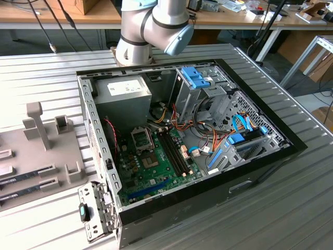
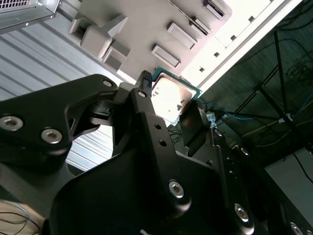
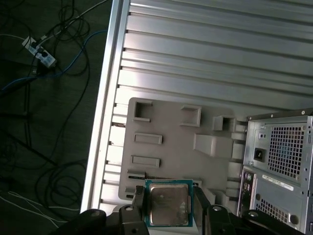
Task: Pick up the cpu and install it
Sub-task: 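Pick up the cpu and move it towards the insertion slot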
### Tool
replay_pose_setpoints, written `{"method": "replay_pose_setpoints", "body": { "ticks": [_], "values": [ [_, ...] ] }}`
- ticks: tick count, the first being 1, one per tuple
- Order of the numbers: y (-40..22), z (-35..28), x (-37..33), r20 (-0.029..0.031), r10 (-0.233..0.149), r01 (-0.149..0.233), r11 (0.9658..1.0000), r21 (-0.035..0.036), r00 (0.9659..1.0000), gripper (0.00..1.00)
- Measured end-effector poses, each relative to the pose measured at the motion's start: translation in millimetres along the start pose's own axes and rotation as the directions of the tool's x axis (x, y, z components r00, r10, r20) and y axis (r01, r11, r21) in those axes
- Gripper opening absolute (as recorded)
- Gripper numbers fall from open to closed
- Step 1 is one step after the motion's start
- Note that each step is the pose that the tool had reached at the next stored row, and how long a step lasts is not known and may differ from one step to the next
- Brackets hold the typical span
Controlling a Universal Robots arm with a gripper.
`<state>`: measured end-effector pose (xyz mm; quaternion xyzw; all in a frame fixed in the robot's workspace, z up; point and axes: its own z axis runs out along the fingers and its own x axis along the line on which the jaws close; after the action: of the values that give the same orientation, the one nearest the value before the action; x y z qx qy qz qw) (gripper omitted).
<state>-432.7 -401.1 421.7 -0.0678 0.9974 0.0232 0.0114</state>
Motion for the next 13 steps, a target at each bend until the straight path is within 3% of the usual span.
{"method": "replay_pose_setpoints", "body": {
  "ticks": [13],
  "values": [
    [-4.8,1.8,-13.2,0.0,0.0,0.0,1.0,0.0,1.0,0.47]
  ]
}}
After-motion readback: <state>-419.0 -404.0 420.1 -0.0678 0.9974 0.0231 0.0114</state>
